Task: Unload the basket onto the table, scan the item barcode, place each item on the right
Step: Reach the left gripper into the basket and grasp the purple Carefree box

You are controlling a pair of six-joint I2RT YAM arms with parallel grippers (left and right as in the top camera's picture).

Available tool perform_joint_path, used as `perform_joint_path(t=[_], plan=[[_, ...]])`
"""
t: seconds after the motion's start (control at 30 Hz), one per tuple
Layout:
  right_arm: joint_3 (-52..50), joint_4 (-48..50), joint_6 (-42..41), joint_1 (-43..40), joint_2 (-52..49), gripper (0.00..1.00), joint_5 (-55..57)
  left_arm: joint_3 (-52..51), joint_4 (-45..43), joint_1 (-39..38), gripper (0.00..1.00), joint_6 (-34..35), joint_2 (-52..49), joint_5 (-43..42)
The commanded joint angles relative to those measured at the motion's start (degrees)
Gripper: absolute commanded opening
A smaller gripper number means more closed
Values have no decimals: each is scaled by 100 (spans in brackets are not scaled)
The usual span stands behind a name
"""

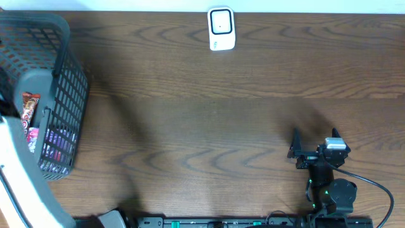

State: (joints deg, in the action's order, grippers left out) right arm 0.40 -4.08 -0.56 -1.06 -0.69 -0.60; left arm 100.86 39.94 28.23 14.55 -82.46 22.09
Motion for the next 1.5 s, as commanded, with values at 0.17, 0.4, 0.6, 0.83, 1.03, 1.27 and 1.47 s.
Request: perform_joint_path(t=[0.17, 0.4, 0.6, 0.83, 1.03, 1.27, 1.47], plan=[[-9, -22, 85, -35, 31, 99, -15, 35, 595, 490, 97, -7, -717, -1506], [-9, -22, 85, -35, 31, 99, -15, 24, 1349, 546, 98, 304, -1088, -1740], [-9, -22, 83, -35, 31, 99, -15, -50, 1556, 584, 98, 376, -1460, -1650], [-9, -22, 85, -35, 31, 99, -15, -50, 2072, 584, 98, 1263, -1932, -1150], [-9, -22, 83, -35, 31, 99, -15, -70, 2608, 584, 98, 1843, -2380, -699], [-9, -22, 83, -35, 31, 99, -15, -417, 2841, 584, 98, 2247, -2887, -756], [-9, -22, 85, -35, 31, 99, -15, -638, 2839, 581, 98, 2302, -3110, -857]])
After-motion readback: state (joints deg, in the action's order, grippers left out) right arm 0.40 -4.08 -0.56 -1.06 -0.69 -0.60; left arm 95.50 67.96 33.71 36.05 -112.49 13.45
